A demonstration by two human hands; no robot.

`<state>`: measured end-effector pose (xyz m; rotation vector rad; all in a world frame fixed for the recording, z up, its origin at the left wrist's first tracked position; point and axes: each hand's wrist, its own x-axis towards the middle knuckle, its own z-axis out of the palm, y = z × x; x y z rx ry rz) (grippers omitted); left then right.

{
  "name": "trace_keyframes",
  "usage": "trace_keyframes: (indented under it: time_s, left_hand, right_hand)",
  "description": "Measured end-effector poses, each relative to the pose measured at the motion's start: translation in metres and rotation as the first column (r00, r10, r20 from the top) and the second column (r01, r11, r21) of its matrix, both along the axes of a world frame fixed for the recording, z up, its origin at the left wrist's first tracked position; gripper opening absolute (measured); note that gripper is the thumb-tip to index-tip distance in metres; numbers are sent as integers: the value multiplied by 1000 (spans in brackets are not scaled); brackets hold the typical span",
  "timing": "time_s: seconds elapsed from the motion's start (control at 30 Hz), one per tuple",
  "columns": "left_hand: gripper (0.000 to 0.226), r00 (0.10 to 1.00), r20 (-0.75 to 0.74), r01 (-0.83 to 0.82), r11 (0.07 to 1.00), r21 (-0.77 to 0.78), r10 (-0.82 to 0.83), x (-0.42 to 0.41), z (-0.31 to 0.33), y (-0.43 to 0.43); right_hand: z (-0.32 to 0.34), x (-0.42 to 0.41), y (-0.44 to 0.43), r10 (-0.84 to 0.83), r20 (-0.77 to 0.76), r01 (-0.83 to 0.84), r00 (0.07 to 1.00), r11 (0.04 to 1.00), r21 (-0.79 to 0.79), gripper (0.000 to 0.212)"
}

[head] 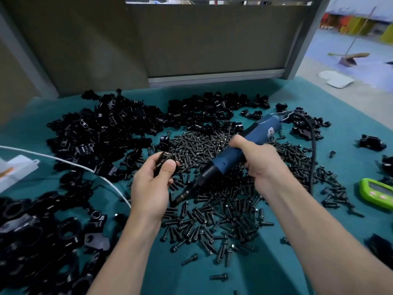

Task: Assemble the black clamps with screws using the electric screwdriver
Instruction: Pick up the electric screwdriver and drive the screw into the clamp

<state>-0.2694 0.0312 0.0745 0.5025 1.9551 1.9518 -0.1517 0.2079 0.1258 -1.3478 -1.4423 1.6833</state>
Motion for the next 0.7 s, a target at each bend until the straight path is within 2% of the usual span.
trace_keyframes:
  time_s: [0.07, 0.13, 0.27, 0.4, 0.5, 0.57, 0.63, 0.7]
  left_hand:
    - [22, 999, 53, -10, 1000, 12, 9, -3, -1, 4]
    - [16, 997, 74, -7, 1000, 18, 6, -3, -2, 9]
    - [11, 998, 61, 30, 999, 10, -31, 3, -6, 15]
    - [14, 997, 28, 77, 997, -18, -76, 6, -4, 13]
    - [16, 995, 12, 103, 994, -48, -102, 4, -3, 9]
    - [15, 993, -7, 116, 992, -59, -116, 3, -3, 10]
    - [13, 992, -19, 127, 991, -46, -128, 3, -3, 11]
    - [12, 991, -30, 130, 991, -30, -131, 3, -3, 13]
  right_hand:
    - [4, -2, -3, -10, -187, 24, 982, 997, 74, 35]
    - [6, -9, -5, -26, -361, 63, 932, 994, 92, 42]
    - [9, -26, -10, -18, -516, 95, 856, 988, 123, 45]
    - [24, -32, 4, -206, -598, 149, 775, 978, -144, 34]
    - [32, -25, 18, -222, -679, 30, 700, 959, -283, 16]
    - [32, -23, 23, -134, -715, -57, 686, 970, -236, 14]
    - [28, -19, 25, 52, -704, -173, 708, 979, -103, 41]
    - [26, -15, 28, 257, -686, -301, 681, 952, 58, 57]
